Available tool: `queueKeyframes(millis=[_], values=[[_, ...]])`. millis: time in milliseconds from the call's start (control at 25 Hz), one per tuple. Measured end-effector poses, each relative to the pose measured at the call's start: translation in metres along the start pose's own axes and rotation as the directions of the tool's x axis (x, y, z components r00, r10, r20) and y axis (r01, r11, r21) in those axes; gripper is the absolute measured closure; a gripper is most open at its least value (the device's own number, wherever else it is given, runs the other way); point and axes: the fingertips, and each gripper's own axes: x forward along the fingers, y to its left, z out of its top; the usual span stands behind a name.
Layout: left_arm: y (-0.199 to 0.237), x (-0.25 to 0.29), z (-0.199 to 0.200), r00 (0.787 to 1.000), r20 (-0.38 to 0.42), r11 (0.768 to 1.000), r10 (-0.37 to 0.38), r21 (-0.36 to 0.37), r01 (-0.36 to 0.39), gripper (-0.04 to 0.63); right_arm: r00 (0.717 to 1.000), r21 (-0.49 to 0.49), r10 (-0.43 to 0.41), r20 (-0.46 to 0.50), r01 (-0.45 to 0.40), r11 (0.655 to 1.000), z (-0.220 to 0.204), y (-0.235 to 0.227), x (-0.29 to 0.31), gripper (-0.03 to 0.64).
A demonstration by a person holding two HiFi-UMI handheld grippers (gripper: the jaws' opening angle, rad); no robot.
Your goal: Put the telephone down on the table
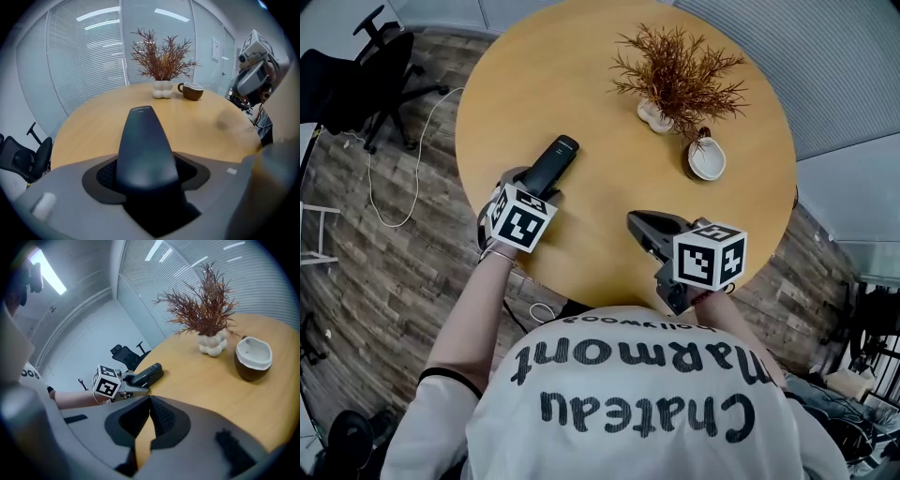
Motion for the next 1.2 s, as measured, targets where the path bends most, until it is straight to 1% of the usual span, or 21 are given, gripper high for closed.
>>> queueKeyframes(millis=[200,440,680,840,920,960,1000,1080,1120,1200], values=[[-0.001,0.001,0.000,1.000,0.003,1.000,0.002,0.006,-0.002,0.288,1.000,0.000,0.002,0.000,-0.002,1.000,-0.006,-0.001,-0.007,0.601],[-0.002,0.002,0.000,1.000,0.015,1.000,0.009,0.027,-0.009,0.291,0.999,-0.016,0.017,0.029,-0.017,1.000,-0.004,0.001,-0.017,0.601],[-0.001,0.002,-0.001,1.000,0.021,0.999,0.015,0.029,-0.015,0.290,0.999,-0.036,0.036,0.036,-0.034,0.999,-0.003,-0.004,-0.029,0.601],[0.001,0.002,0.003,0.999,0.049,0.998,0.023,0.051,-0.025,0.288,0.998,-0.054,0.038,0.049,-0.035,0.998,0.001,-0.006,-0.038,0.601],[0.002,0.000,0.002,0.997,0.061,0.998,0.043,0.051,-0.046,0.283,0.998,-0.062,0.041,0.056,-0.037,0.997,0.002,-0.006,-0.043,0.601],[0.004,-0.001,0.001,0.996,0.070,0.998,0.062,0.027,-0.064,0.269,0.997,-0.064,0.042,0.061,-0.038,0.997,0.003,-0.007,-0.045,0.601],[0.009,-0.002,0.000,0.993,0.082,0.996,0.084,-0.016,-0.083,0.243,0.997,-0.064,0.042,0.068,-0.037,0.997,0.004,-0.009,-0.047,0.601],[0.017,-0.004,-0.002,0.987,0.099,0.987,0.125,-0.113,-0.114,0.190,0.996,-0.060,0.040,0.082,-0.035,0.998,0.005,-0.013,-0.050,0.601],[0.019,-0.005,-0.002,0.984,0.104,0.983,0.143,-0.132,-0.129,0.157,0.995,-0.057,0.040,0.088,-0.035,0.998,0.005,-0.014,-0.051,0.601],[0.021,-0.006,-0.002,0.980,0.101,0.980,0.170,-0.118,-0.157,0.107,0.995,-0.055,0.043,0.095,-0.038,0.998,0.004,-0.016,-0.054,0.601]])
